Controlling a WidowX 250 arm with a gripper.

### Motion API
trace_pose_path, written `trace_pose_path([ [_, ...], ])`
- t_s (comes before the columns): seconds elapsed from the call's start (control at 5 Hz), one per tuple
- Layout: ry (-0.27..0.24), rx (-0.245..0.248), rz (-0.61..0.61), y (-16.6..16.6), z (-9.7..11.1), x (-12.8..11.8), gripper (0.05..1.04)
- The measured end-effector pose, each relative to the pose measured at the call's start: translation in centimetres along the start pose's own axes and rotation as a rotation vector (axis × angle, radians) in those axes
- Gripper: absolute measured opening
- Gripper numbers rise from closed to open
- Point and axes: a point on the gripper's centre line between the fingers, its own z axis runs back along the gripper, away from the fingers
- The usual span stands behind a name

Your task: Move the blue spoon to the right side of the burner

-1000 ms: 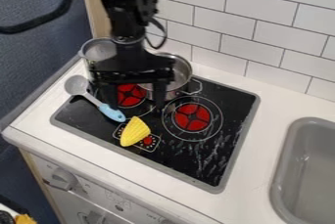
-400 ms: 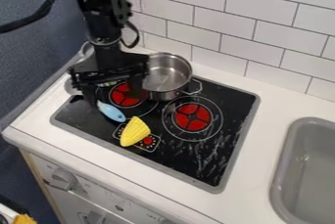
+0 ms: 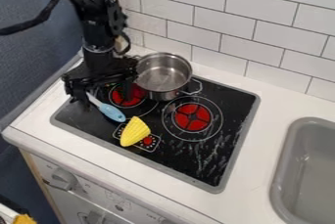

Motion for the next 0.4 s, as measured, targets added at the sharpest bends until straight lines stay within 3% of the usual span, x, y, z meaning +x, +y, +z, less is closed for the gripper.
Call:
trace_pose_path([
  [0.4,-0.004,0.033,0.171,0.09,-0.77,-0.46,1.000],
])
